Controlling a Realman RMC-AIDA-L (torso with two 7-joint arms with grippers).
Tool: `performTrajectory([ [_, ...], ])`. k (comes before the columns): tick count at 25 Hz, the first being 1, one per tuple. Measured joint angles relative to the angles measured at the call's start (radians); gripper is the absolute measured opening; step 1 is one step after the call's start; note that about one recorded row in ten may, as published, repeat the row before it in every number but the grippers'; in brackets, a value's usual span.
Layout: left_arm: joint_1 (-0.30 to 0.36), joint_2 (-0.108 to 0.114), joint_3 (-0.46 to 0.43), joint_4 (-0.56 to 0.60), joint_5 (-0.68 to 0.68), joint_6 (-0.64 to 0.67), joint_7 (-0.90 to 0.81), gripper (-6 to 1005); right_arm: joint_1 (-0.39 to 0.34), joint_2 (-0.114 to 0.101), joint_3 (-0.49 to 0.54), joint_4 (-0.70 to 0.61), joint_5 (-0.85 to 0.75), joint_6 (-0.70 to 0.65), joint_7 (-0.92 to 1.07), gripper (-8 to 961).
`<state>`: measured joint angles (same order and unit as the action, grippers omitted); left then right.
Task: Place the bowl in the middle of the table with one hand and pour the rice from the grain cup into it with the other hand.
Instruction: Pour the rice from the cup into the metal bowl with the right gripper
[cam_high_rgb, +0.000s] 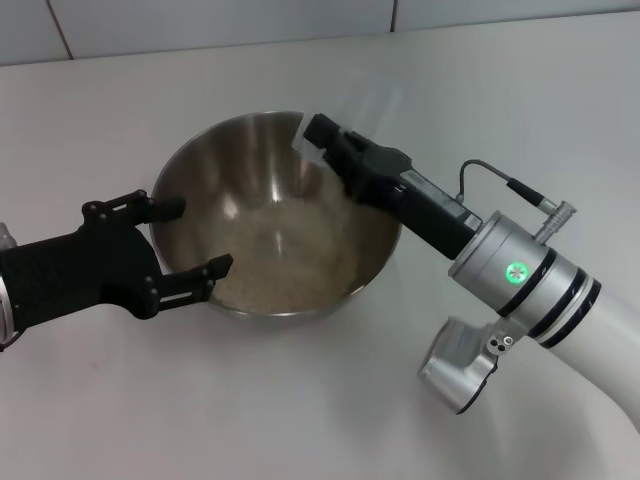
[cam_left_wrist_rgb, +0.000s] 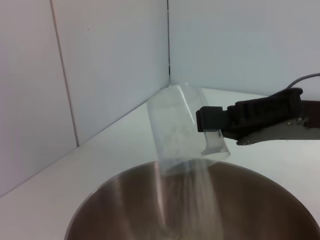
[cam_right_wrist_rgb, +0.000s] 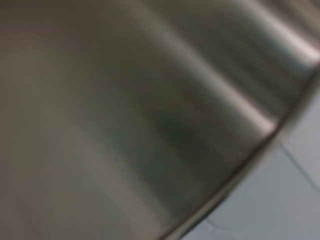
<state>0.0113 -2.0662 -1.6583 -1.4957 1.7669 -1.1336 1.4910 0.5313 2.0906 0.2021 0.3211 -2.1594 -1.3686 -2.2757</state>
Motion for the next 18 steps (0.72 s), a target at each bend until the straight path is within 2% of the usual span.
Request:
performTrajectory([
  [5, -0.004, 0.000, 0.000, 0.007, 0.000, -0.003, 0.000, 801, 0.004, -0.001, 0.005, 0.000, -0.052, -0.004, -0.081, 10],
  [8, -0.004, 0.000, 0.000, 0.008, 0.000, -0.005, -0.001, 801, -0.008, 0.000, 0.030, 0.029, -0.041, 0.001, -0.013, 11],
  [15, -0.004, 0.000, 0.000, 0.004, 0.000, -0.009, -0.001, 801, -0.103, -0.004, 0.217, 0.295, 0.079, 0.017, 0.488, 11],
  [18, -0.004, -0.001, 0.000, 0.002, 0.000, -0.009, -0.001, 800, -0.138, -0.006, 0.243, 0.358, 0.110, 0.039, 0.763, 11],
])
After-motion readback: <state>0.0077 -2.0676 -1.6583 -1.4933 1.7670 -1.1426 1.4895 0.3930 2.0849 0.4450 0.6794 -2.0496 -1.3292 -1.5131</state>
